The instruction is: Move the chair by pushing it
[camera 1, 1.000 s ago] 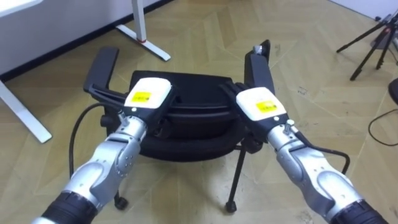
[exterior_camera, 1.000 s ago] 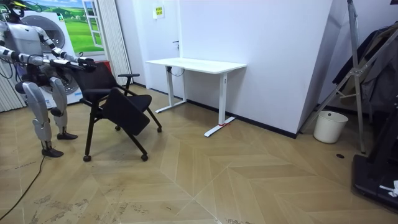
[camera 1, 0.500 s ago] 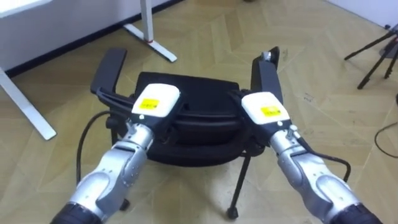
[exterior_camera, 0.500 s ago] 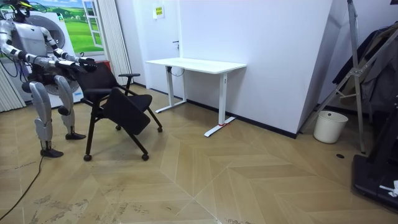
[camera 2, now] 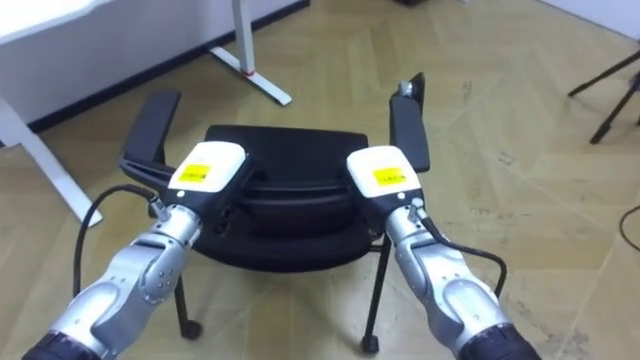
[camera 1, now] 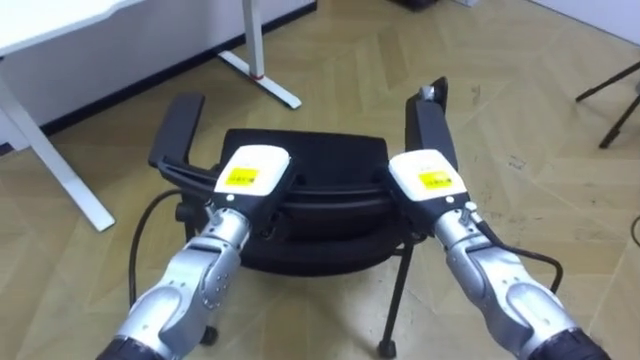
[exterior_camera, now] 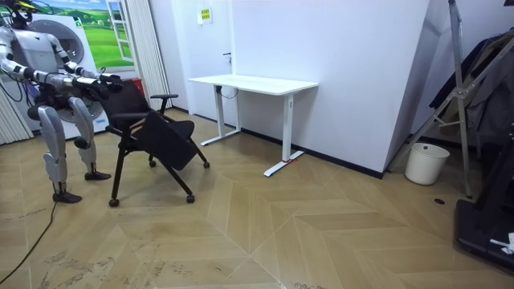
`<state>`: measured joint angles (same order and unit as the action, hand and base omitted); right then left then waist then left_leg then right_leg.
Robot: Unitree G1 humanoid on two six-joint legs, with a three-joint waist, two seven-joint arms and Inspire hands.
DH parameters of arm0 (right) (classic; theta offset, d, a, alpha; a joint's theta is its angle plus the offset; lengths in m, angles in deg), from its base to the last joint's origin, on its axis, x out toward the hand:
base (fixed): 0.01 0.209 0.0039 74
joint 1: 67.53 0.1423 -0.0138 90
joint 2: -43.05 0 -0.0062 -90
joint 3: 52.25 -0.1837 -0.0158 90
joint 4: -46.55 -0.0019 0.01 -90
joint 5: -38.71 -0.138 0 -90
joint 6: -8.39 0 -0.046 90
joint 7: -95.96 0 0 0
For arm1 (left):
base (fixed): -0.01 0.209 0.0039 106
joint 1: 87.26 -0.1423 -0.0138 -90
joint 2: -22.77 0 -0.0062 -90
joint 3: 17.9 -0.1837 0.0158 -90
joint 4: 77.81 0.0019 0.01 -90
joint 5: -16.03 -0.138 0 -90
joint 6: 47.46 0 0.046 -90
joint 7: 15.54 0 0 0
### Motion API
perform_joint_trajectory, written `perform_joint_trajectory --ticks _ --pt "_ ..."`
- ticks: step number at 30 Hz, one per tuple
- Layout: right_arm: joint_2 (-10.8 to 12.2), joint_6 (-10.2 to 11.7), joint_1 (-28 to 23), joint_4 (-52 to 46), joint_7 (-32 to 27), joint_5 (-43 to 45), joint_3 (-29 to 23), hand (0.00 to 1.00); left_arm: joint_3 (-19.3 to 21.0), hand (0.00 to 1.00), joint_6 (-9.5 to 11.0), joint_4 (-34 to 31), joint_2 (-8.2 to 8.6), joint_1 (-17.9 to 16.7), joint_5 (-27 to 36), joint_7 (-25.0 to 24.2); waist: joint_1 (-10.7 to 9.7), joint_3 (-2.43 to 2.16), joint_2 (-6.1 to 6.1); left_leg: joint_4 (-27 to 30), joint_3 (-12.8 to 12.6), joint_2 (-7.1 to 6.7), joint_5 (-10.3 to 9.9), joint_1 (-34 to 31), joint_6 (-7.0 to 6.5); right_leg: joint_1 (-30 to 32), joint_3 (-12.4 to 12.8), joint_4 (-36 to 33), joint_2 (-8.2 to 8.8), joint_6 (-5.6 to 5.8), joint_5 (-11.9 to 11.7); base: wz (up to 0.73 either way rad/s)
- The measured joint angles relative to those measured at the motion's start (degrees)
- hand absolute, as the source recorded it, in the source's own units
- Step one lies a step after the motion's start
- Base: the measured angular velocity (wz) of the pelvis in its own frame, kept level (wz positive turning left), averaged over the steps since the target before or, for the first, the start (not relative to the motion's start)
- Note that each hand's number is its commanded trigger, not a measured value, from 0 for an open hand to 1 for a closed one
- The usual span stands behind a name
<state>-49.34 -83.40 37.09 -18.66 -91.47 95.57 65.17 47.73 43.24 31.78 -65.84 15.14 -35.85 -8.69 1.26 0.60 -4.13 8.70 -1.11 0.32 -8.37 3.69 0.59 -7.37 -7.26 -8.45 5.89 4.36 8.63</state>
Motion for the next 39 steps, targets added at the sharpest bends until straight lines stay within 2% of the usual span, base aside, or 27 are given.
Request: perform_joint_trajectory --ticks 8,13,16,19,20,23,25,27,28,29,30,31,32,33,34,35,36,37,38,39 --pt "0.03 2.2 -0.2 1.34 0.04 1.31 0.0 1.0 0.56 1.0 0.05 -0.62 -0.07 -1.56 -0.13 -0.83 0.87 -0.06 0.04 0.95 0.59 -0.01 0.01 -0.09 0.01 -0.79 -0.78 -0.13 -0.02 -0.04 0.01 0.03" --pt "0.14 2.36 -0.27 1.36 0.0 1.08 0.0 1.0 1.12 1.0 0.76 -0.59 -0.03 -2.02 -0.7 -0.82 1.17 -0.15 -0.1 1.22 0.71 0.05 0.01 0.06 0.02 -0.86 -0.78 -0.15 -0.06 -0.11 0.05 0.01" --pt "0.23 2.39 -0.3 1.53 0.05 -0.06 0.0 1.0 1.59 1.0 1.34 -0.51 0.03 -2.1 -1.81 -0.77 1.81 0.0 -0.64 2.43 0.73 0.32 -0.26 -0.34 0.29 -0.86 -0.81 -0.32 -0.24 -0.37 0.19 0.0" --pt "0.71 3.19 -0.31 2.77 -0.1 -0.28 -0.01 1.0 1.86 1.0 1.46 -0.2 -0.14 -2.1 -2.47 -0.98 2.37 0.09 -0.76 6.18 1.08 1.42 -2.1 -1.31 0.92 -1.56 -1.1 -0.43 -1.37 -1.18 0.57 0.01" --pt "1.14 3.39 -0.32 3.19 -0.08 -0.07 -0.07 1.0 2.56 1.0 1.83 0.09 0.01 -2.23 -2.98 -1.29 2.44 0.15 -0.61 8.6 1.34 2.36 -3.54 -1.87 1.46 -1.84 -1.36 -0.57 -2.21 -1.8 0.97 0.0" --pt "1.54 4.44 -0.3 4.04 -0.6 0.31 -0.15 1.0 4.04 1.0 3.68 1.02 -0.27 -2.17 -4.17 -1.06 3.25 0.4 -0.26 13.54 2.44 4.64 -5.67 -3.85 2.97 -1.66 -2.49 -3.51 -4.3 -3.4 2.92 0.14" --pt "1.56 5.55 -0.41 4.61 -1.19 0.55 -0.41 1.0 4.14 1.0 4.04 1.29 -0.58 -2.08 -4.19 -1.09 3.26 0.5 -0.24 17.07 1.87 5.51 -5.97 -5.4 3.39 -1.1 -3.53 -4.93 -4.92 -4.07 4.76 0.33" --pt "1.78 5.69 -1.56 4.23 -1.21 1.34 -1.45 1.0 4.03 1.0 4.22 1.91 -0.11 -2.21 -4.49 -1.06 3.22 0.57 -0.1 21.64 -0.1 6.39 -5.81 -7.27 3.25 -0.86 -4.28 -7.3 -5.01 -4.26 7.22 0.29" --pt "2.1 5.91 -2.34 4.15 -1.3 1.63 -1.79 1.0 4.04 1.0 4.22 1.95 0.05 -2.9 -4.44 -0.96 3.46 0.59 0.5 24.21 -1.29 7.17 -5.6 -8.01 2.92 -1.19 -4.45 -8.08 -5.26 -4.72 7.95 0.12" --pt "2.24 6.09 -2.46 4.13 -1.29 2.09 -1.78 1.0 4.03 1.0 4.22 1.97 -0.14 -3.3 -4.02 -0.78 3.43 0.65 0.81 27.22 -1.63 7.82 -5.15 -9.19 2.51 -1.72 -4.69 -8.62 -5.33 -5.55 8.07 0.12" --pt "2.25 6.11 -2.34 4.19 -1.3 2.09 -1.78 1.0 4.03 1.0 4.31 2.07 -0.22 -3.29 -3.85 -0.79 3.55 0.69 0.82 29.46 -1.73 8.05 -4.69 -10.55 1.81 -1.82 -4.7 -9.01 -5.26 -5.92 8.3 0.14" --pt "2.3 6.2 -2.28 4.44 -1.57 2.01 -1.79 1.0 4.08 1.0 4.4 2.04 -0.17 -3.55 -3.73 -0.7 4.06 1.02 0.33 31.29 -1.41 7.01 -4.55 -13.34 1.18 -1.67 -3.72 -10.36 -5.0 -6.97 9.55 0.26" --pt "1.93 6.09 -2.35 4.56 -2.12 1.93 -1.94 1.0 3.92 1.0 4.76 2.09 0.17 -3.56 -3.58 -0.79 3.63 1.0 -0.11 27.43 -1.65 4.33 -4.81 -15.72 0.9 -1.33 -2.82 -11.38 -4.45 -7.13 10.48 0.19" --pt "1.62 6.17 -2.36 4.79 -2.42 1.92 -2.17 1.0 3.87 1.0 4.95 2.15 0.55 -3.61 -3.56 -0.85 3.78 0.96 -0.15 24.99 -2.33 3.02 -4.42 -16.67 0.78 -0.78 -2.56 -11.82 -3.93 -6.82 10.97 -0.11" --pt "0.87 6.2 -2.32 5.28 -3.06 1.88 -2.44 1.0 3.88 1.0 5.76 2.24 1.09 -3.95 -3.52 -0.86 4.94 0.71 0.71 19.64 -3.88 1.93 -3.14 -17.96 -0.02 -0.58 -1.47 -12.34 -3.85 -6.09 11.7 -0.64" --pt "0.42 6.22 -2.51 5.06 -3.97 2.17 -2.48 1.0 4.06 1.0 6.68 1.91 1.12 -4.51 -3.48 -0.74 6.39 0.61 1.53 14.72 -4.41 1.91 -0.03 -18.27 -1.18 -0.78 -1.26 -12.56 -3.74 -5.74 12.22 -0.8" --pt "0.58 6.21 -2.76 5.19 -4.2 2.36 -2.48 1.0 4.16 1.0 7.03 1.56 0.93 -5.04 -3.64 -0.65 7.22 0.4 1.37 13.77 -4.41 1.92 1.48 -18.0 -1.36 -1.04 -1.24 -12.56 -3.35 -5.31 12.47 -0.72" --pt "1.02 6.14 -2.95 5.36 -4.26 3.51 -2.5 1.0 4.34 1.0 7.36 0.41 0.39 -6.05 -4.14 -0.22 7.61 -0.11 1.02 12.97 -4.48 1.57 3.78 -17.71 -1.26 -1.47 -2.24 -12.43 -2.3 -4.33 13.0 -0.31" --pt "1.12 6.07 -2.94 5.46 -4.51 4.85 -2.83 1.0 4.13 1.0 7.53 -0.5 -0.2 -6.15 -4.22 -0.16 6.82 -0.46 0.35 13.02 -4.39 0.52 4.57 -17.32 -1.98 -2.16 -3.37 -12.41 -1.31 -3.38 13.58 0.0" --pt "1.15 6.07 -2.93 5.6 -4.66 4.96 -2.99 1.0 4.06 1.0 7.53 -0.79 -0.34 -6.08 -4.34 -0.15 6.43 -0.38 -0.46 13.01 -4.59 -0.24 4.58 -17.17 -2.05 -2.57 -3.91 -12.44 -0.62 -3.0 13.97 0.32"
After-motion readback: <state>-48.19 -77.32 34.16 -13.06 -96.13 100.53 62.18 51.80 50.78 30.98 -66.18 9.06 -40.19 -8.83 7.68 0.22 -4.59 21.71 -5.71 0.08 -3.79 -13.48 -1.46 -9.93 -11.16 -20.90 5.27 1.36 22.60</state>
